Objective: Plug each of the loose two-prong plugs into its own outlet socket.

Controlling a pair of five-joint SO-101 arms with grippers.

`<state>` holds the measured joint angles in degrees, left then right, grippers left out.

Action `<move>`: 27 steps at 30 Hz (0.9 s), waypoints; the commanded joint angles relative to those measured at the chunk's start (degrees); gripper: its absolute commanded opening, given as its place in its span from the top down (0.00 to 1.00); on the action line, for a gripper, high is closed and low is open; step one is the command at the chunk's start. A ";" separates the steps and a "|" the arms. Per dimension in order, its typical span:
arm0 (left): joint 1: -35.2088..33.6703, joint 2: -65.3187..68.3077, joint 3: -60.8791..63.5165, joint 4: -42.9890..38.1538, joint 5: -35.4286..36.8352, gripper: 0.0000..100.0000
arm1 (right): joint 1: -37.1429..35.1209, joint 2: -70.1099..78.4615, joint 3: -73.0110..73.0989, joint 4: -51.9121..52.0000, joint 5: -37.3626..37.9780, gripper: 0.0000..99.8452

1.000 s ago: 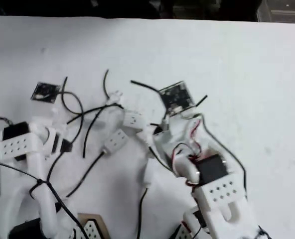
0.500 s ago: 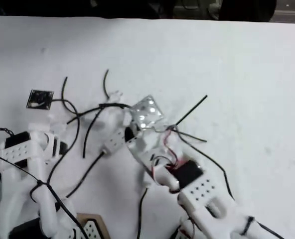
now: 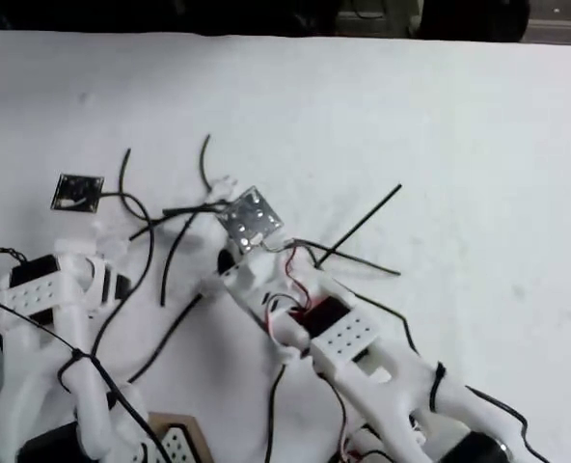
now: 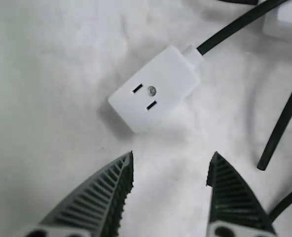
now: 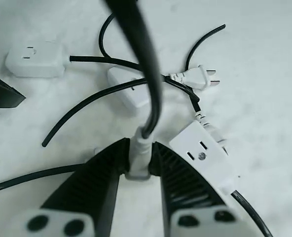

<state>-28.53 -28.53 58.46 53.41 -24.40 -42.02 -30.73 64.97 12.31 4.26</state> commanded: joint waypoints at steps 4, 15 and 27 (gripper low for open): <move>-0.31 -1.63 -0.09 -0.97 0.53 0.76 | -0.48 8.31 -0.44 -8.92 0.18 0.98; -0.22 -1.71 0.53 -1.14 0.53 0.76 | -0.13 11.65 -1.49 -8.92 0.26 0.98; -0.22 -1.71 0.53 -1.14 0.53 0.76 | 1.71 11.74 -3.43 -9.10 0.26 0.98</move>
<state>-28.53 -28.62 58.99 53.23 -24.40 -41.05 -18.68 64.00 3.34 4.26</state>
